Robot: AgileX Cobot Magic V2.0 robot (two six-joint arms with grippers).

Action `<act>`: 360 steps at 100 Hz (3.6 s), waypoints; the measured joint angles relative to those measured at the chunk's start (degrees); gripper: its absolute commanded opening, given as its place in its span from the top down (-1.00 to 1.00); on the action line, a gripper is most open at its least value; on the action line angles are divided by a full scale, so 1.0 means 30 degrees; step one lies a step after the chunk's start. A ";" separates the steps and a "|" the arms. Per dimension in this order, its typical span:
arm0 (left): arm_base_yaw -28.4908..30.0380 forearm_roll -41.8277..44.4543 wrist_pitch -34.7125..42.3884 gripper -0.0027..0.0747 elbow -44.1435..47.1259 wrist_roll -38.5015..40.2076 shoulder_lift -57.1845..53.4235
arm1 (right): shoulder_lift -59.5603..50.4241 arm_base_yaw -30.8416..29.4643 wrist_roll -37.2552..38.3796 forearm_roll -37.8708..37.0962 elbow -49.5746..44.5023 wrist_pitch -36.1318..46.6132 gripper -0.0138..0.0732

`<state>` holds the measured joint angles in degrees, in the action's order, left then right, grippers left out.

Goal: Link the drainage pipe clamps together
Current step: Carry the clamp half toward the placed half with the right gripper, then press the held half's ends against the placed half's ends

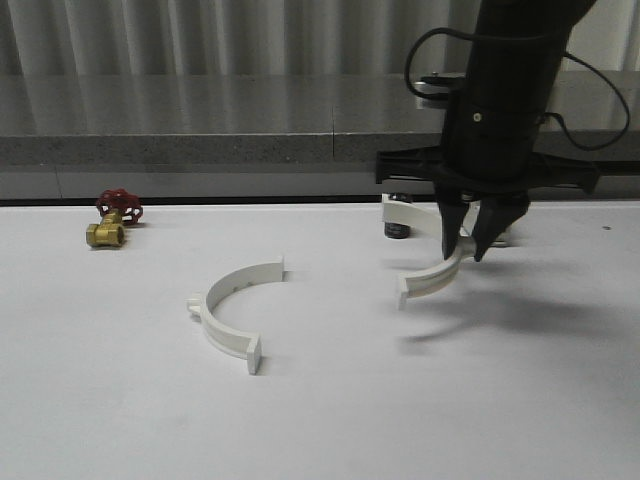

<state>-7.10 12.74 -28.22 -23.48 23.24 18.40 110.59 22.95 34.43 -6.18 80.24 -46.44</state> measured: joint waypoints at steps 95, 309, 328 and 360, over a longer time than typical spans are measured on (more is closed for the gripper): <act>0.0000 0.0000 0.0000 0.98 0.0000 0.0000 0.0000 | 0.2227 0.3196 0.2991 0.0000 0.1070 0.0078 0.46; 0.0000 0.0000 0.0000 0.98 0.0000 0.0000 0.0000 | 0.2258 0.3532 0.4153 0.1001 0.1070 0.1281 0.46; 0.0000 0.0000 0.0000 0.98 0.0000 0.0000 0.0000 | 0.2258 0.3532 0.4153 0.1029 0.1070 0.1281 0.46; 0.0000 0.0000 0.0000 0.98 0.0000 0.0000 0.0000 | 0.2398 0.3532 0.4104 0.1180 0.1070 0.1432 0.46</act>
<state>-7.10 12.74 -28.22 -23.48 23.24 18.40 117.79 33.55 46.74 -2.64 83.45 -42.14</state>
